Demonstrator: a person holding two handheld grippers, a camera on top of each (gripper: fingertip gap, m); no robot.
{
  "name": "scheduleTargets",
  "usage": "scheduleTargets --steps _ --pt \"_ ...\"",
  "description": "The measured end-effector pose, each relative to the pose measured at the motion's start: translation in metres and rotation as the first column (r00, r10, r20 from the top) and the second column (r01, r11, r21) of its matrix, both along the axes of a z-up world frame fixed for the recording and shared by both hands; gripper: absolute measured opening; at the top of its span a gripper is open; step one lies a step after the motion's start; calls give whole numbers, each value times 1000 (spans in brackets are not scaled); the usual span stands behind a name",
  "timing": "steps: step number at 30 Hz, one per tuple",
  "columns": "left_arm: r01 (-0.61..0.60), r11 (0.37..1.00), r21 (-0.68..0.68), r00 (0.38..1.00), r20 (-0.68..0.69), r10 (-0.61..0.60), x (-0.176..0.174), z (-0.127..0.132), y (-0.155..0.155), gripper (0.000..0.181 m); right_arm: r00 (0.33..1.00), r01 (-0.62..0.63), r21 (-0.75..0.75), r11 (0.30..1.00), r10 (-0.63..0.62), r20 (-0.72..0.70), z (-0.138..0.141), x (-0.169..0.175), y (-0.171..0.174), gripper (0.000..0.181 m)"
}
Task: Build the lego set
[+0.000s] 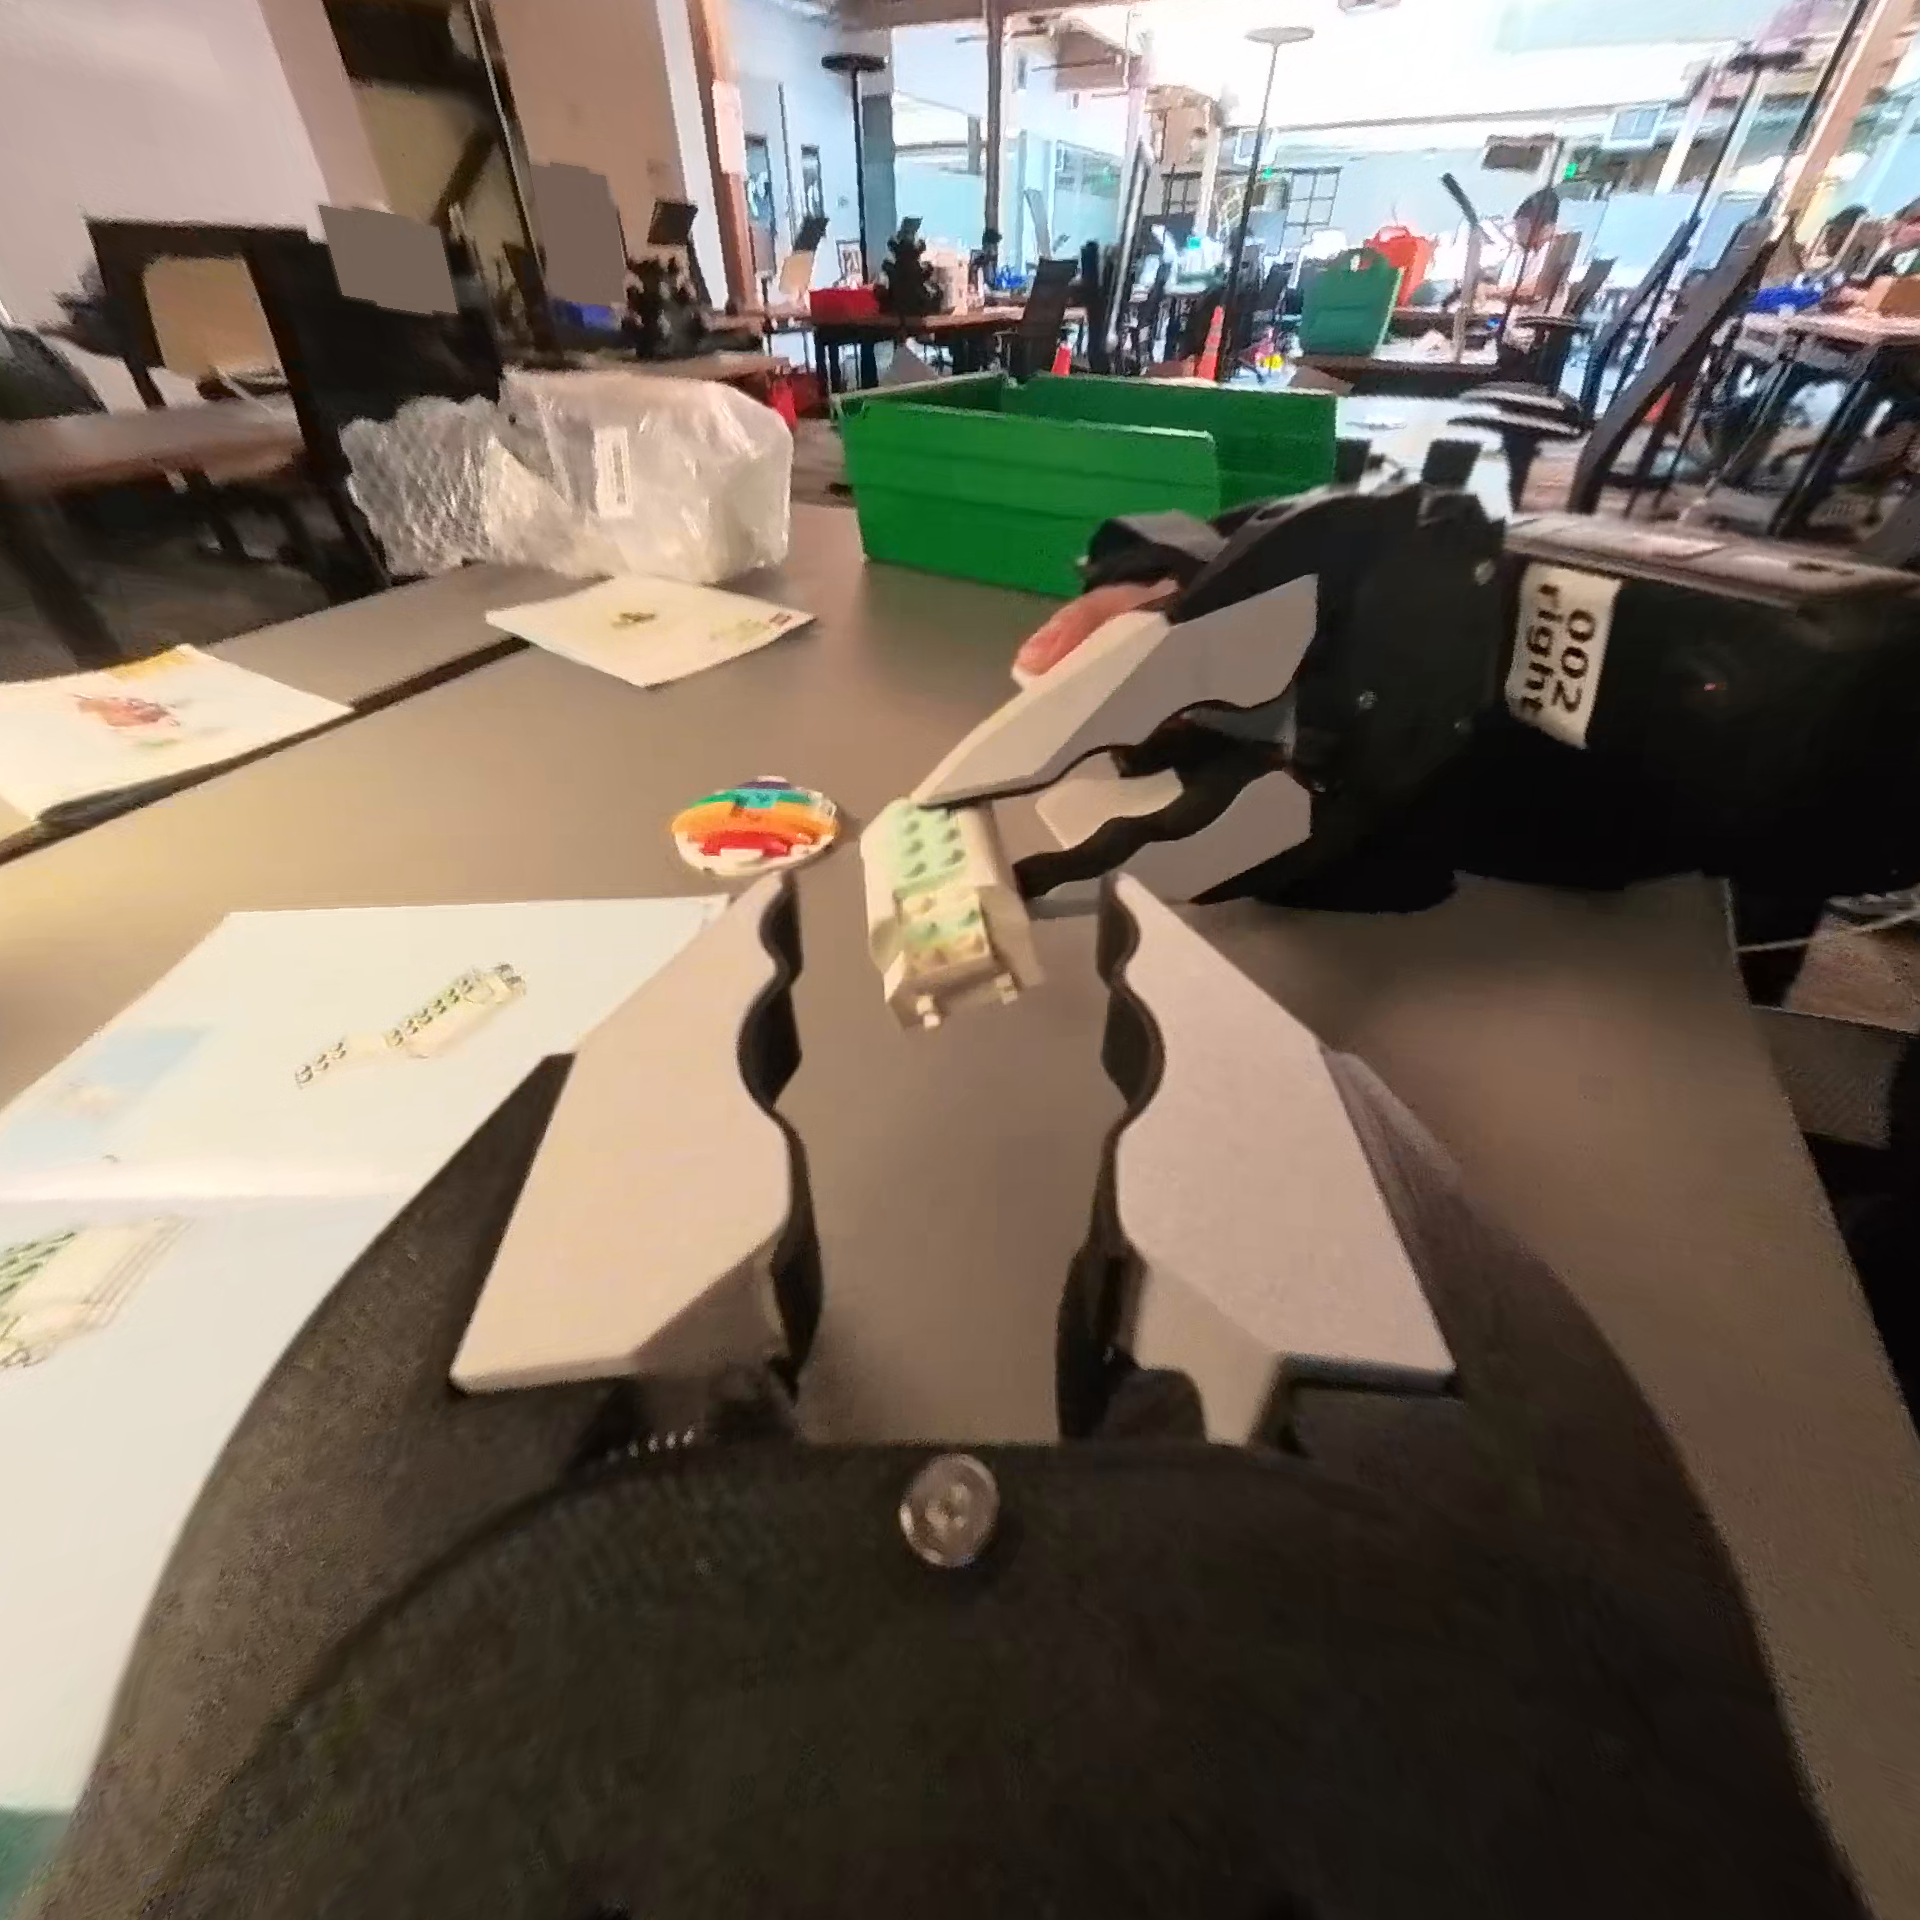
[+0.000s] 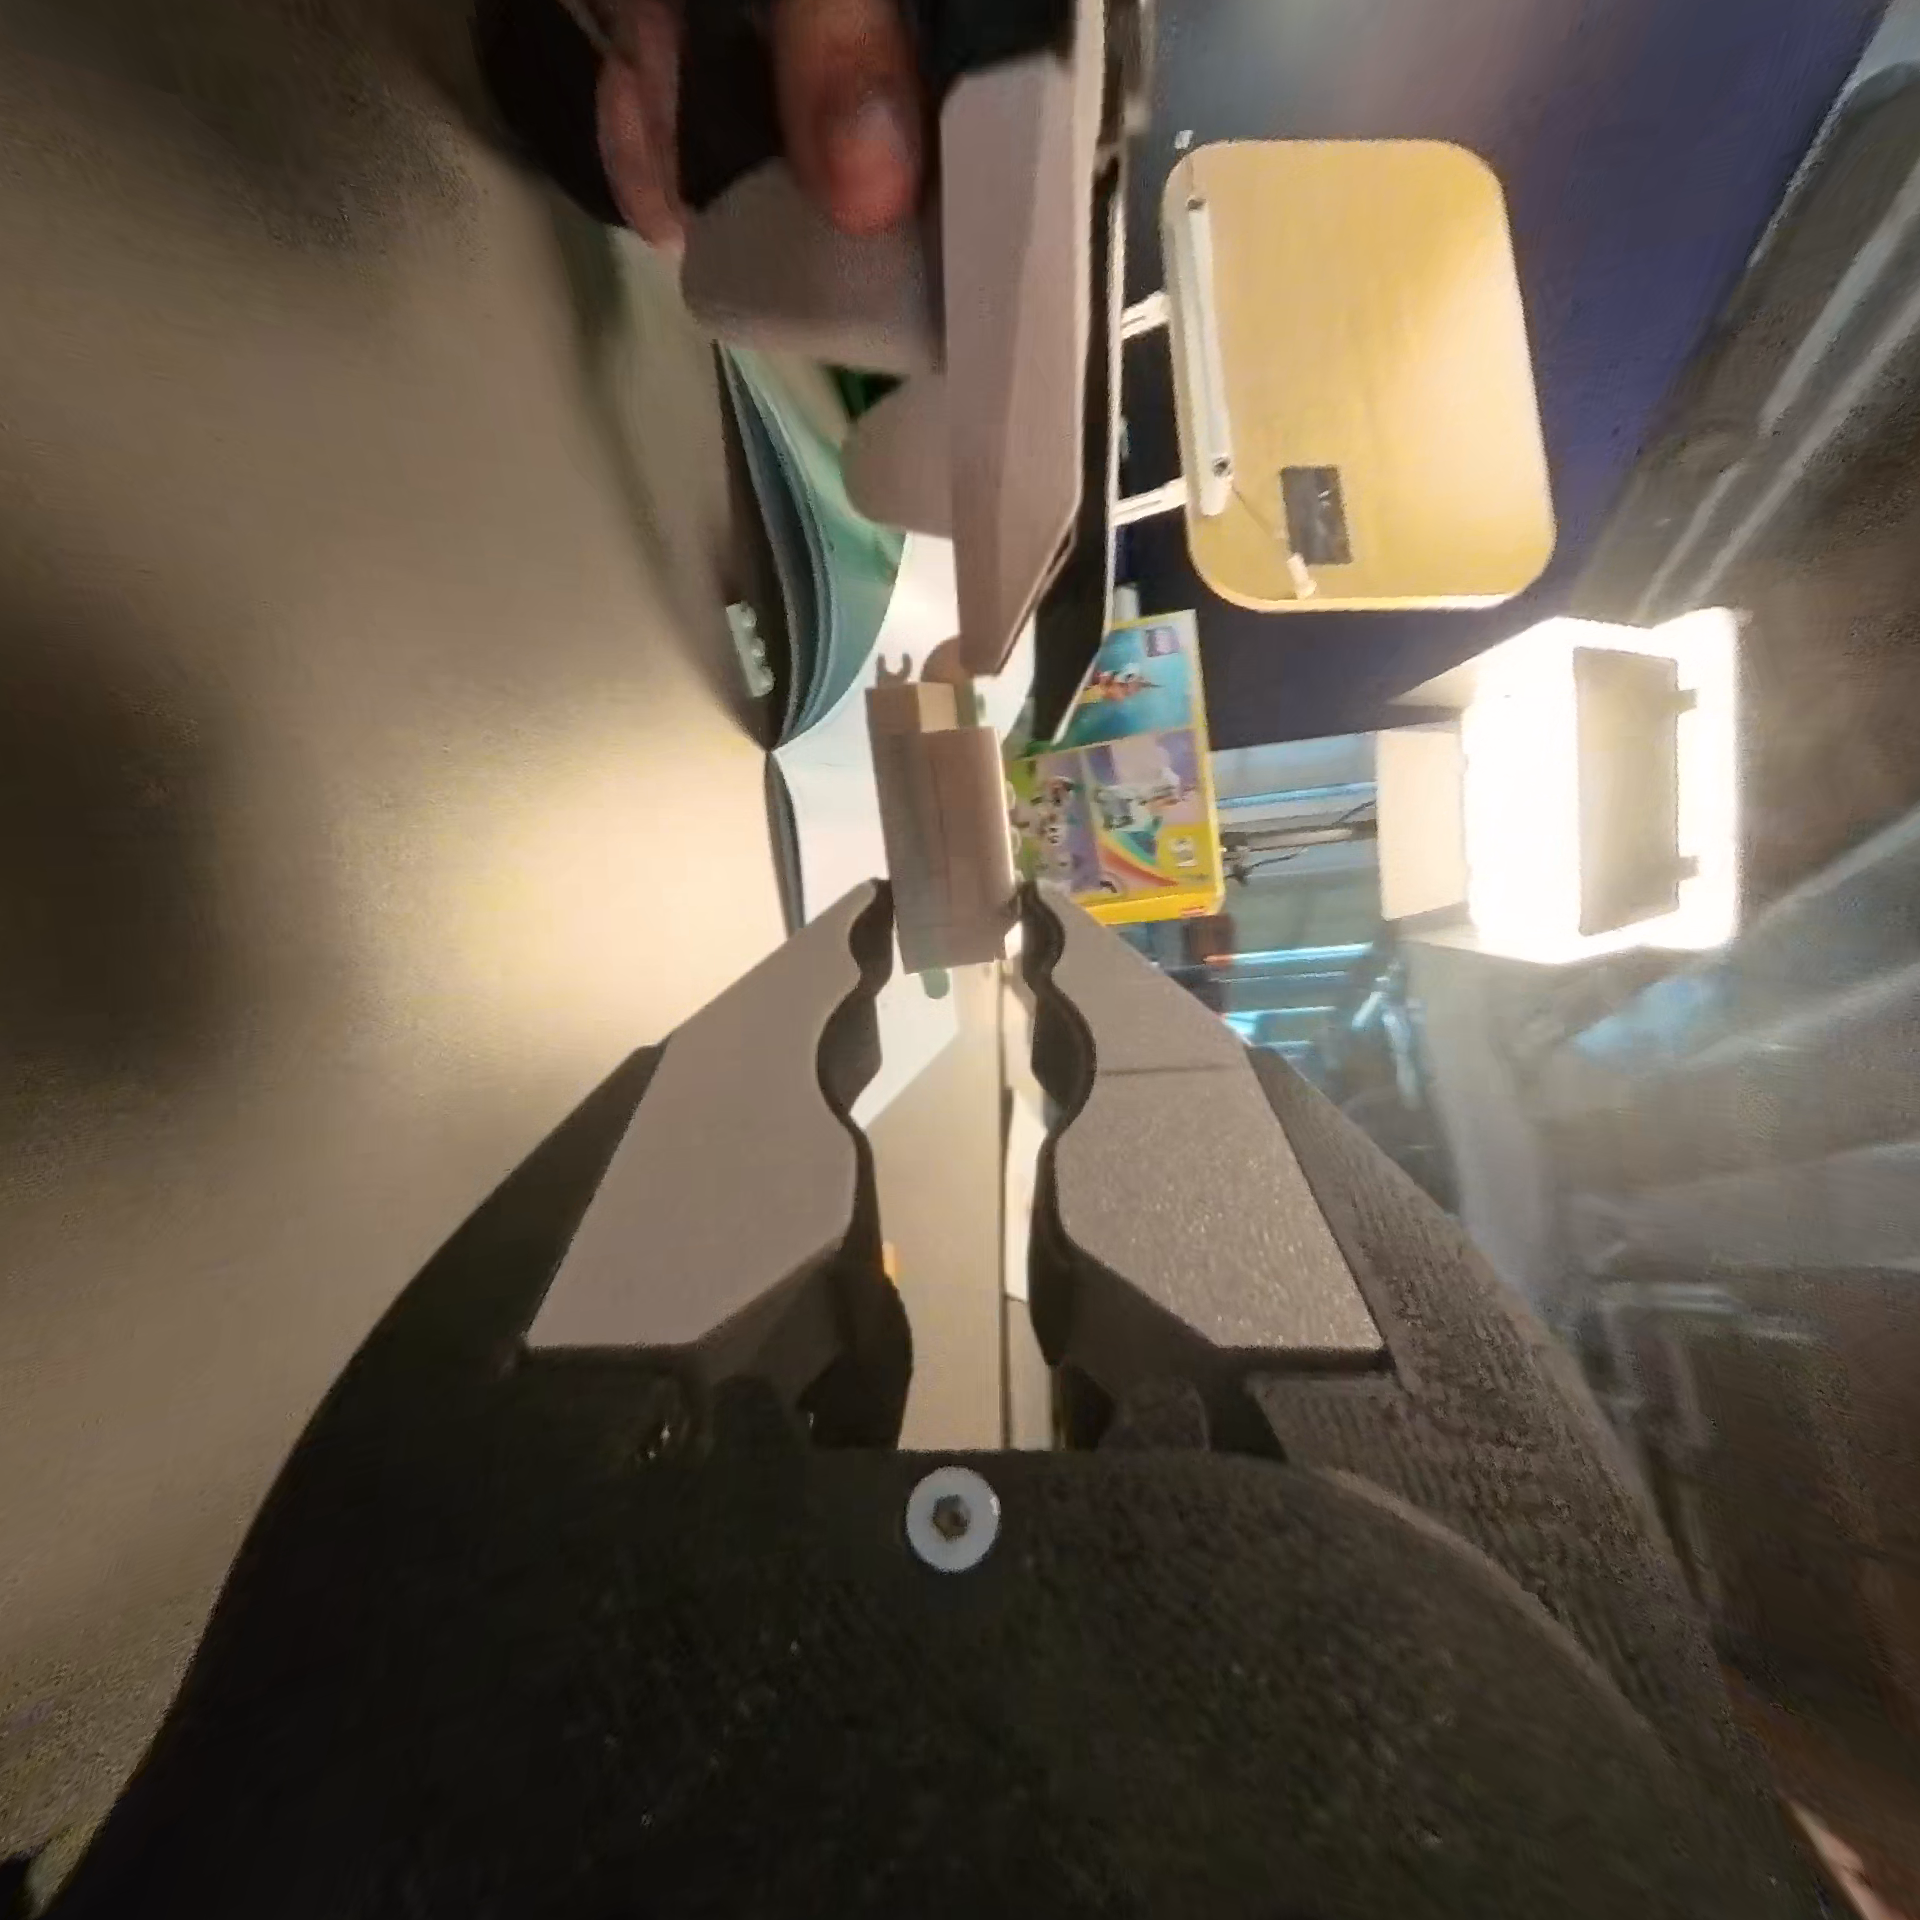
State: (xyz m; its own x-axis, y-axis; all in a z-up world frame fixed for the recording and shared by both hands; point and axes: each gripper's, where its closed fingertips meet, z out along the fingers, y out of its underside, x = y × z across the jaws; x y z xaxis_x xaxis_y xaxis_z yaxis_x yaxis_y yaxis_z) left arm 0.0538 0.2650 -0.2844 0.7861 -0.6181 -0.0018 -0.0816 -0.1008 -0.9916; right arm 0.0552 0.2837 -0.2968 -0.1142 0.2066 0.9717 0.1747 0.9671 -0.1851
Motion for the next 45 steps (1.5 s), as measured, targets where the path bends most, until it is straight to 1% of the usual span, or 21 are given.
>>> scheduleTargets --steps 1,4,5,7,10,12,15,17,18,20,22,23,25,27,29,35,38,39,41,44,45 --pt "12 1000 -6 1000 -13 -12 3 -2 -1 51 1000 -9 31 999 9 -14 2 0 -3 22" --pt "10 1000 -24 999 -51 -12 8 -7 -1 51 999 -19 96 995 24 -44 6 0 -10 23" --pt "12 999 -33 998 -61 -14 9 -9 0 48 998 -19 113 993 25 -52 7 0 -11 23" --pt "4 999 -42 998 -67 -7 9 -10 1 36 997 -19 142 990 29 -69 9 -1 -13 23" --pt "-16 1000 13 995 -101 17 7 -6 -1 35 991 -45 153 987 64 -116 16 -1 -18 23" --pt "-45 999 21 990 -130 47 3 -6 1 35 980 -77 135 988 100 -175 24 1 -18 42" --pt "-98 995 -8 980 -175 96 -6 -14 5 35 986 -39 -11 999 37 -162 21 7 11 59" --pt "-108 994 -29 975 -198 101 -8 -19 6 35 984 -33 -194 980 -3 -181 24 13 34 60" --pt "-96 994 -44 975 -204 85 -6 -23 5 35 979 -49 -319 947 -18 -203 28 15 43 59" --pt "-33 997 -69 976 -219 17 4 -27 1 35 968 -109 -547 830 -37 -248 38 21 58 59" --pt "-12 996 -93 966 -259 -13 10 -34 0 35 955 -145 -686 713 -80 -285 44 26 73 55" --pt "-19 993 -112 957 -290 -14 11 -40 0 35 950 -145 -724 674 -111 -293 44 27 82 52" --pt "-61 982 -178 933 -361 -8 8 -55 3 35 943 -124 -761 637 -162 -290 41 28 95 46" --pt "-69 976 -205 918 -396 -18 8 -62 2 35 940 -118 -778 617 -183 -288 39 27 101 42" --pt "-67 970 -232 915 -402 -33 9 -66 2 35 939 -124 -794 596 -188 -288 39 26 102 41" --pt "-66 939 -338 905 -417 -87 10 -81 0 35 943 -99 -804 587 -202 -264 34 24 106 36" --pt "-58 931 -360 914 -395 -96 11 -82 0 35 942 -101 -813 573 -208 -263 33 25 108 35" --pt "-63 933 -355 913 -399 -90 10 -81 0 35 941 -104 -817 568 -209 -265 34 25 108 35" --pt "-79 950 -304 906 -418 -59 9 -77 2 42 939 -111 -823 558 -213 -271 35 26 110 35" --pt "-60 990 -127 906 -423 1 12 -55 1 53 934 -124 -829 545 -218 -283 37 28 111 35" --pt "-49 998 -47 904 -427 24 14 -46 0 52 932 -125 -830 543 -221 -286 37 28 112 34"
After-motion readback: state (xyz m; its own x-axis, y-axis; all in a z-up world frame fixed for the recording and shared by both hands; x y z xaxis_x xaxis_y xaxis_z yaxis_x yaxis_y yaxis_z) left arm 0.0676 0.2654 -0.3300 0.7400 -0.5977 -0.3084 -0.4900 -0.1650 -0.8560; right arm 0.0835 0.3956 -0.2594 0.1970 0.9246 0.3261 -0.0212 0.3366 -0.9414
